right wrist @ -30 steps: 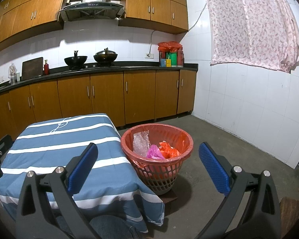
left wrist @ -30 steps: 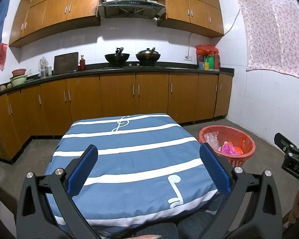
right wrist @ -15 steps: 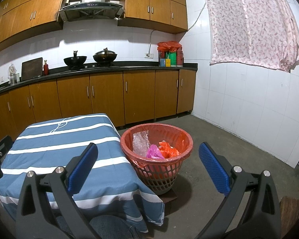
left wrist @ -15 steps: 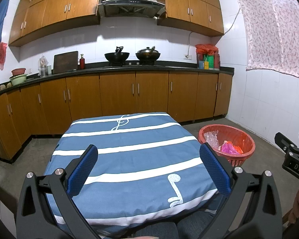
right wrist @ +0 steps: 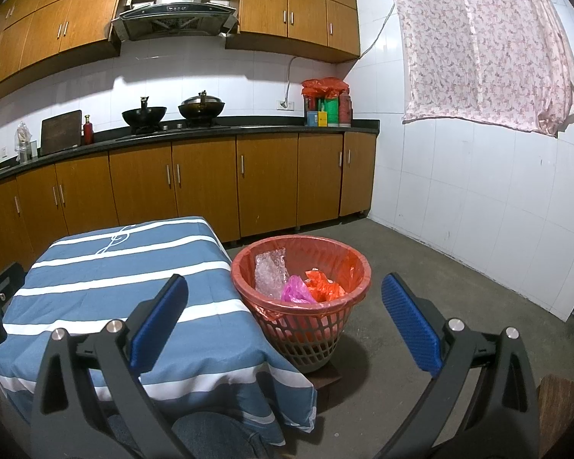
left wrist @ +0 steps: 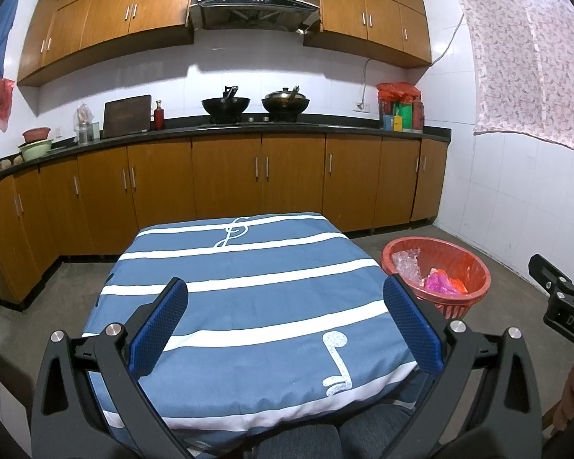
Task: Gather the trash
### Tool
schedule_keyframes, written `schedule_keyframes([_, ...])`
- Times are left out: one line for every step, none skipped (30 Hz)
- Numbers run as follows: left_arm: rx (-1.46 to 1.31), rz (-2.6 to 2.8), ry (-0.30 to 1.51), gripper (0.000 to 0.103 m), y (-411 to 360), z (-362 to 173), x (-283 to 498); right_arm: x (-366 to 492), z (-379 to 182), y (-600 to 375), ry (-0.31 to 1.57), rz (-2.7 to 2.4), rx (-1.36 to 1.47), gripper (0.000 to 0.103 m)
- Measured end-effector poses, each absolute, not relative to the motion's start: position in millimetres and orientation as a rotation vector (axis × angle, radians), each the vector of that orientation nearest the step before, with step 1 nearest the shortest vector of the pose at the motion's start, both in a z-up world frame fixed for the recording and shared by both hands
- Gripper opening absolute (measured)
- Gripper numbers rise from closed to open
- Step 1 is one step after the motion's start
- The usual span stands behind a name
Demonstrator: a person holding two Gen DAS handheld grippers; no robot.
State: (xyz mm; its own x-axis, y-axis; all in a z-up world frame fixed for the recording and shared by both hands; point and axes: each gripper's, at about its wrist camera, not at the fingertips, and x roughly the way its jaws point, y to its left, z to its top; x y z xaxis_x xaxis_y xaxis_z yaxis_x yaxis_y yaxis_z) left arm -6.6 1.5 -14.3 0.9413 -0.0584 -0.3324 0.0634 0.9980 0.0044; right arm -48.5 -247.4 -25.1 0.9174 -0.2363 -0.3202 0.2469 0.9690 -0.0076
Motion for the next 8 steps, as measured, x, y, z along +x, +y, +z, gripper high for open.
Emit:
schedule_keyframes([0.016,-0.062,0.338,0.101,1.6,-14.5,-7.0,-48.8,-25.5,-247.0,0.325,-0.249,0.033,0.099])
schedule_keyframes([0.015,-0.062,0.340,0.101,1.8,-14.4,-6.5,-48.3,-24.5,-247.8,0.325,-0.248,0.033,0.099])
schedule_keyframes([0.014,-0.063,0.340,0.101,1.9,-14.5,-6.5,-48.5,-24.9,-247.5,0.325,-0.249,0.033,0.099])
schedule_keyframes([0.014,-0.063,0.341,0.101,2.2,-14.8,-7.0,-48.8,-25.3,-247.2,0.325,-0.249,0.033,0.099])
schedule_keyframes([0.014,-0.064,0.340,0.101,2.2,-14.5,-6.5,-48.2,-24.2,-248.0,0.325,-0.249,0.033,0.099])
schedule_keyframes([0.013,-0.064,0.341,0.101,2.1,-14.6,-6.6,-48.9,-25.5,-247.1,0.325,-0.249,0.033,0.099])
schedule_keyframes([0.014,-0.063,0.341,0.101,2.1,-14.4,-6.3,-48.3,-24.1,-248.1,0.326,-0.248,0.033,0.099])
schedule_keyframes([0.013,-0.063,0.341,0.101,2.2,-14.5,-6.5,-48.2,-24.0,-248.1,0.326,-0.249,0.033,0.099])
